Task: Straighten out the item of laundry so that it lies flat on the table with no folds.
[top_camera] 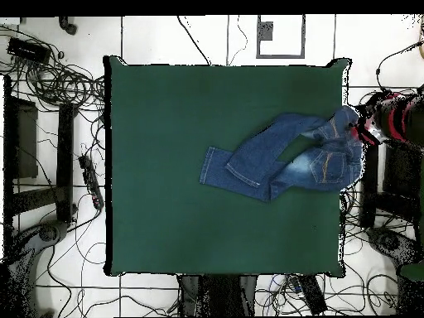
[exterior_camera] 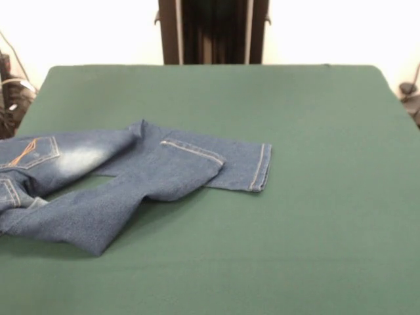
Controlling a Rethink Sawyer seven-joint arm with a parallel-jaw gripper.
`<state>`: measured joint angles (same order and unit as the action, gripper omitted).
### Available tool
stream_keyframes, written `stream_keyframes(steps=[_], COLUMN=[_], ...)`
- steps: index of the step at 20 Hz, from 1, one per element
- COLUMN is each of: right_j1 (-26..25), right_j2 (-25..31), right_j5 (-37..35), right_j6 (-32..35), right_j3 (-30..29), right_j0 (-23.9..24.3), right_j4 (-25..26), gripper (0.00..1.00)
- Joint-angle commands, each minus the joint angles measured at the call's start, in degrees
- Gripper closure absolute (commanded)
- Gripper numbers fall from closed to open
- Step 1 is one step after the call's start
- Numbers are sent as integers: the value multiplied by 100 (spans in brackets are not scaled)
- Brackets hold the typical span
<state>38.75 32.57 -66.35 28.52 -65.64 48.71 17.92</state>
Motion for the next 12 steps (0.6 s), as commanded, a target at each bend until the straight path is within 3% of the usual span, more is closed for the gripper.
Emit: stream_keyframes(steps=[1,12], right_j1=[447,715], right_j2=[-400,-806], right_j5=[357,672], right_j6=[2223,2500], right_j3=[-1004,-1329], right_j0=[-712,-1026], right_j4=[-361,-695], gripper=[0,0])
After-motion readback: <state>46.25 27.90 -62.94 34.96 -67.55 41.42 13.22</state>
